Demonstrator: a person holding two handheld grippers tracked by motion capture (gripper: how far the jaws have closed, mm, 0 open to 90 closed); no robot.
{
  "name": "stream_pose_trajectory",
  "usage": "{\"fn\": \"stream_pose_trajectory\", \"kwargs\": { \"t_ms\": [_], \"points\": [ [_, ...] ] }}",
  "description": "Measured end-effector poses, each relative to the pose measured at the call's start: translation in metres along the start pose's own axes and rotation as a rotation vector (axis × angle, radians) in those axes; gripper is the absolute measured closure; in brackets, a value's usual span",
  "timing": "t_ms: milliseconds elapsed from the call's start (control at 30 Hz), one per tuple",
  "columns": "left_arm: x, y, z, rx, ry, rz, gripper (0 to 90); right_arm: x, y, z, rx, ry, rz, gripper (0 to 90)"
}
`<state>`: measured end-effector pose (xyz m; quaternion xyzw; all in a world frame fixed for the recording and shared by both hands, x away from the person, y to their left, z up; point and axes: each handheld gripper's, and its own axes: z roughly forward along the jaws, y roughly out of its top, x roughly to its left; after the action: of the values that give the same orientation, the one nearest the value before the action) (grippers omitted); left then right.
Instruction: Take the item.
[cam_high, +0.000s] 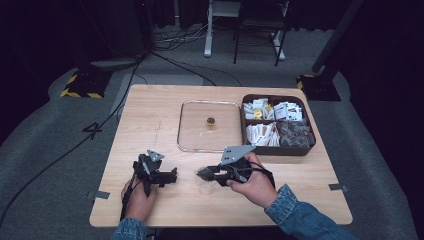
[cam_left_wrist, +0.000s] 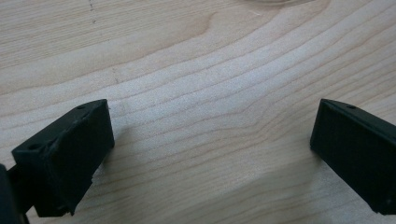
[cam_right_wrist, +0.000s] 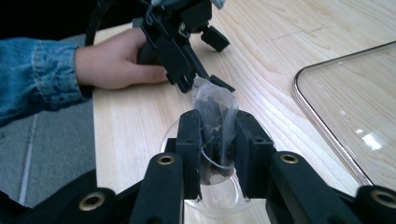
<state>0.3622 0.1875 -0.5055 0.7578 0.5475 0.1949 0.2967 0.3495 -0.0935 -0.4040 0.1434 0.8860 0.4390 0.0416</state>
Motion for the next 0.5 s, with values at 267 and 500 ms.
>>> {"fn": "stream_pose_trajectory", "kwargs": {
  "t_ms": [267, 500],
  "points": [
    [0.0001, 0.0001, -0.0001, 0.000, 0.003, 0.001, 0.0, 0.0006, -0.0024, 0.0041, 0.032, -0.030, -0.033, 73.9],
    [0.0002, 0.0001, -0.0001, 0.002, 0.001, 0.004, 0.0, 0.0007, -0.0041, 0.0061, 0.028, -0.054, -0.046, 61.9]
  ]
}}
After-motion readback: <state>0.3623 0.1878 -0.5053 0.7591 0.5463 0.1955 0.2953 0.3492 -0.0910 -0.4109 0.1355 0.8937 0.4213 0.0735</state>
